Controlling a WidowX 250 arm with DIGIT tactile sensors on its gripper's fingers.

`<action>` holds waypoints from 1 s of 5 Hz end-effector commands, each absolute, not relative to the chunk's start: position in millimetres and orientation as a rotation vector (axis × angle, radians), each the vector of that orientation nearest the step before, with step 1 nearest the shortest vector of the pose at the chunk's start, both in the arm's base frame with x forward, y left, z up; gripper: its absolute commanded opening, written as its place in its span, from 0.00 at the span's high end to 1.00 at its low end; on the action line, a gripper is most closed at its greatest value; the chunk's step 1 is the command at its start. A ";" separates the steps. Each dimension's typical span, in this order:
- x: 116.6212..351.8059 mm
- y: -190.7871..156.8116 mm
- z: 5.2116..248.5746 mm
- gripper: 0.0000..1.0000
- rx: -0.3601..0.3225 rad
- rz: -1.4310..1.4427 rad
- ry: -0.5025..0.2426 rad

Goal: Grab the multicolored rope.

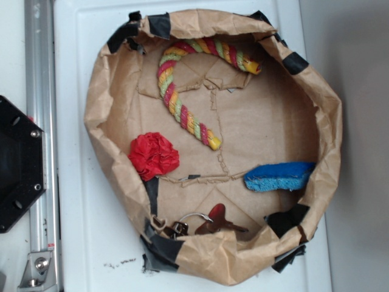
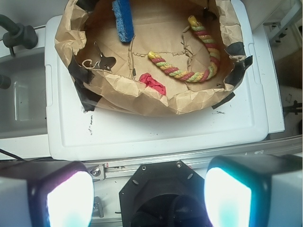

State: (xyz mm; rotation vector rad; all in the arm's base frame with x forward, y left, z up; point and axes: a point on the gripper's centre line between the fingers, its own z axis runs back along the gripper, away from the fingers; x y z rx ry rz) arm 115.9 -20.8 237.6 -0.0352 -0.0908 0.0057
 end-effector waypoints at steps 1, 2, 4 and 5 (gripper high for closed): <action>115.9 -20.8 237.6 0.00 -0.035 0.006 -0.091; 146.8 -14.2 219.2 0.00 -0.013 0.109 -0.085; 162.5 -0.4 203.2 0.00 -0.045 0.050 -0.061; 162.5 -0.4 203.2 0.00 -0.045 0.050 -0.061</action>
